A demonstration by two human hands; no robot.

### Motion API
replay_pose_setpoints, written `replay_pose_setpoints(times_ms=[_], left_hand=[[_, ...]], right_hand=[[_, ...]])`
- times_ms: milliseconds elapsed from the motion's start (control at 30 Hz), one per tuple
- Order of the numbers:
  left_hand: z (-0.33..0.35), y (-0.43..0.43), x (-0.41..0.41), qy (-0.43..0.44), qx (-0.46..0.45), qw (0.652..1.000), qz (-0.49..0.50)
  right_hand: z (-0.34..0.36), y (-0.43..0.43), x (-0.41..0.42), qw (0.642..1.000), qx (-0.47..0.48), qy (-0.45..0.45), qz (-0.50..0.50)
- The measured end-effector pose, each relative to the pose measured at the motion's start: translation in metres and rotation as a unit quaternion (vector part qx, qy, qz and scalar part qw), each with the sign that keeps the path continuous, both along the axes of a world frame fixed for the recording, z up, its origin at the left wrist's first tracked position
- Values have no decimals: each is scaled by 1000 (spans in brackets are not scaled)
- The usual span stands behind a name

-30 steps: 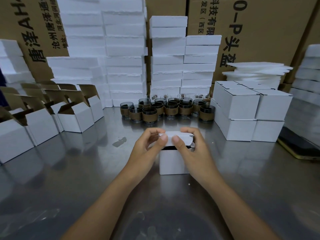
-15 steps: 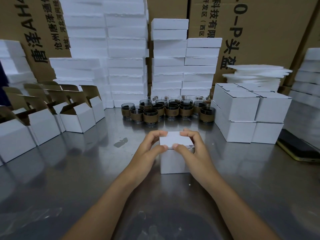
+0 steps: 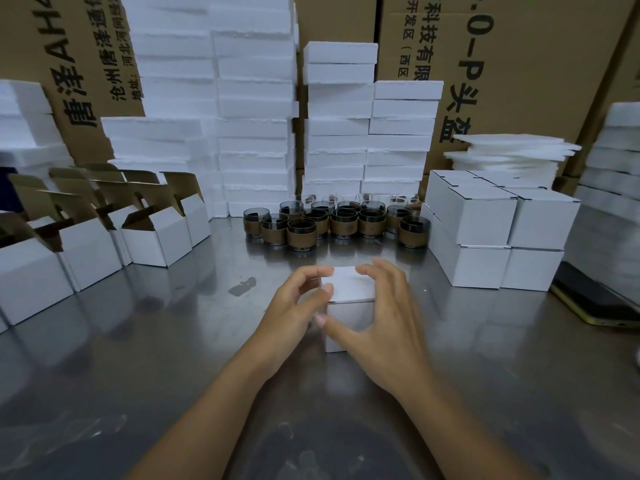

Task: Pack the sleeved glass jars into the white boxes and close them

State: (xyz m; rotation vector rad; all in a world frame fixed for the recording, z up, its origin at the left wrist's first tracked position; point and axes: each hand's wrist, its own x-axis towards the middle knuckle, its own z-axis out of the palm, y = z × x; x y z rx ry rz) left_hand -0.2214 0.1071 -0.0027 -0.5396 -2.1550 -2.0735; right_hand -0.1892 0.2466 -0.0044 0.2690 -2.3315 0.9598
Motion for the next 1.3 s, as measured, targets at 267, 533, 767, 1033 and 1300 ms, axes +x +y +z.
replay_pose_setpoints(times_ms=[267,533,767,1033,1300], left_hand=[[0,0,2,-11,-10,1000,19],[-2,-3,0,-31,6,999,45],[-5,-1,-4,-26,4,999,39],[-5,1,-6,-20,12,999,46],[-4,2,-6,-22,19,999,46]], right_hand=[[-7,4,-6,997,-46,-20,-58],[6,71,-9,987,-83,-29,-134],[19,167,-10,958,-116,-16,-260],[11,209,-24,944,-114,-37,-308],[17,202,-20,939,-89,-63,-327]])
